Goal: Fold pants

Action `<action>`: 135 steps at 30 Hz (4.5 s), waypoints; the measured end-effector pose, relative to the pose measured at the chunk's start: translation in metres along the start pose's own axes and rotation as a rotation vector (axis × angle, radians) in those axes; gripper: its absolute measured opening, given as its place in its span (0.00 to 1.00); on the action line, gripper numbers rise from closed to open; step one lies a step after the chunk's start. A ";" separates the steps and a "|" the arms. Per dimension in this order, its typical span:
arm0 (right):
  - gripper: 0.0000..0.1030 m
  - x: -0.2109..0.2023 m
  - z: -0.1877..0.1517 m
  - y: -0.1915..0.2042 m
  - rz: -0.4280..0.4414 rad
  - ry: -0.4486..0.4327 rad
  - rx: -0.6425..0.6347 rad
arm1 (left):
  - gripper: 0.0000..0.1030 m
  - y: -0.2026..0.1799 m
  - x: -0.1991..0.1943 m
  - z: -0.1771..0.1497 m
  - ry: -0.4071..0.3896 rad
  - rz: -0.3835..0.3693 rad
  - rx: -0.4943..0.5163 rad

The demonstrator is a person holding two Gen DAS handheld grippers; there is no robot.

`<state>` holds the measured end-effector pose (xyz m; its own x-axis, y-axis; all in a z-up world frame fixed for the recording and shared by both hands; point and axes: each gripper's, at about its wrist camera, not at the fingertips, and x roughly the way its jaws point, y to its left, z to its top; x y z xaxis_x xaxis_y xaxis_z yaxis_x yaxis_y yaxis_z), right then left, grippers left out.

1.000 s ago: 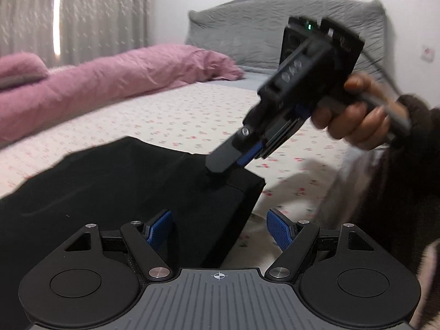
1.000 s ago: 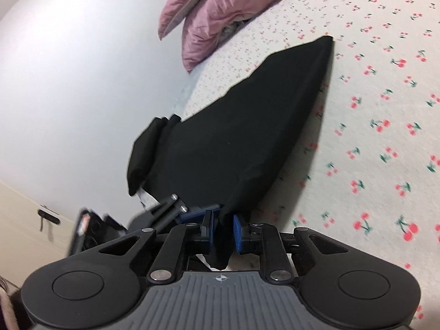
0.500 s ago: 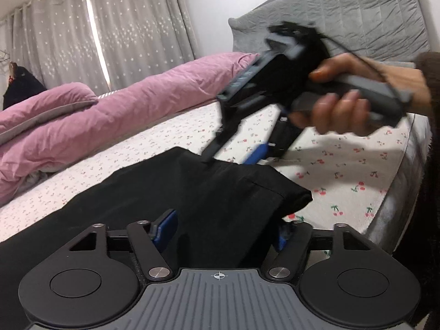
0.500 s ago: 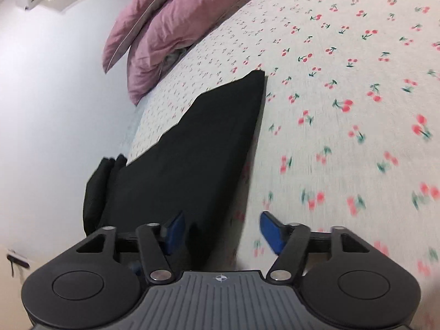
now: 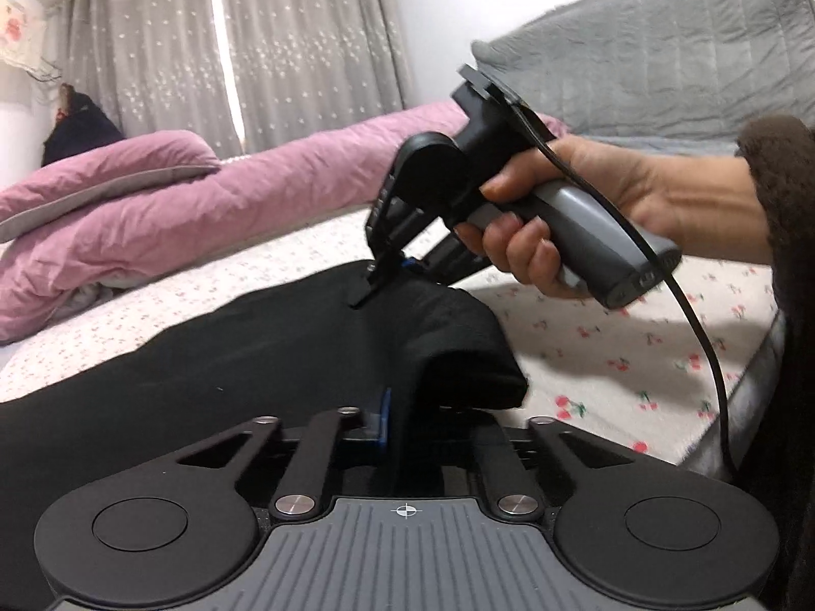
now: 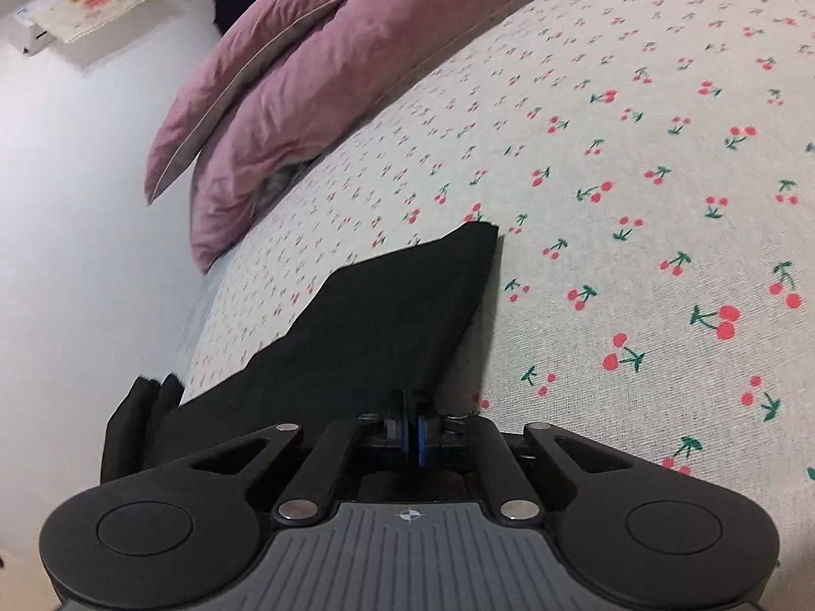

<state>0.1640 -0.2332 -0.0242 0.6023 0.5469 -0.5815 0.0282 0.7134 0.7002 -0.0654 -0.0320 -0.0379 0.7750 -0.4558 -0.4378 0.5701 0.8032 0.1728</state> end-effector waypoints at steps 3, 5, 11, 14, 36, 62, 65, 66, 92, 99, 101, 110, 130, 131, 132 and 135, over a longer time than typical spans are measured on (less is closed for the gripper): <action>0.03 -0.011 0.001 -0.005 -0.006 -0.032 0.019 | 0.04 0.002 -0.001 0.006 -0.009 -0.023 -0.037; 0.03 -0.019 0.005 -0.011 -0.012 -0.049 0.038 | 0.04 0.000 -0.001 0.011 -0.023 -0.045 -0.051; 0.03 -0.052 0.008 -0.031 -0.028 -0.118 0.100 | 0.03 -0.005 -0.001 0.027 -0.058 -0.153 -0.140; 0.03 -0.069 0.006 -0.032 -0.024 -0.169 0.123 | 0.02 -0.004 -0.005 0.031 -0.087 -0.198 -0.176; 0.03 0.020 0.014 0.168 0.105 -0.055 -0.169 | 0.02 0.135 -0.079 -0.003 -0.243 0.037 -0.726; 0.55 0.111 -0.027 0.196 0.091 0.144 -0.333 | 0.66 0.233 -0.097 -0.039 0.051 0.254 -0.827; 0.62 0.088 -0.033 0.183 0.056 0.119 -0.414 | 0.66 0.252 -0.084 -0.027 0.087 0.145 -0.844; 0.64 0.078 -0.035 0.178 0.045 0.106 -0.441 | 0.66 0.257 -0.081 -0.023 0.092 0.142 -0.832; 0.82 0.028 -0.080 0.104 0.019 0.119 -0.545 | 0.00 0.287 0.011 -0.004 0.168 0.126 -0.686; 0.84 0.027 -0.076 0.101 0.024 0.110 -0.518 | 0.01 0.294 -0.024 0.001 0.043 0.231 -0.647; 0.84 0.028 -0.076 0.099 0.030 0.115 -0.500 | 0.01 0.304 -0.026 -0.010 0.097 0.307 -0.689; 0.86 0.034 -0.070 0.095 0.073 0.122 -0.417 | 0.78 0.337 -0.022 -0.034 0.221 0.291 -0.767; 0.81 0.061 -0.064 0.095 0.197 0.120 -0.158 | 0.61 0.380 0.031 -0.082 0.184 -0.152 -1.229; 0.81 0.061 -0.066 0.098 0.190 0.117 -0.168 | 0.61 0.379 0.033 -0.082 0.183 -0.152 -1.230; 0.81 0.061 -0.067 0.100 0.183 0.114 -0.175 | 0.61 0.378 0.034 -0.081 0.184 -0.151 -1.223; 0.79 0.062 -0.069 0.103 0.178 0.113 -0.184 | 0.61 0.377 0.036 -0.078 0.185 -0.148 -1.206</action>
<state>0.1490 -0.0960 -0.0167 0.4920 0.7084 -0.5061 -0.2218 0.6641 0.7140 0.1560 0.2841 -0.0578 0.6179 -0.5906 -0.5190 -0.0436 0.6333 -0.7727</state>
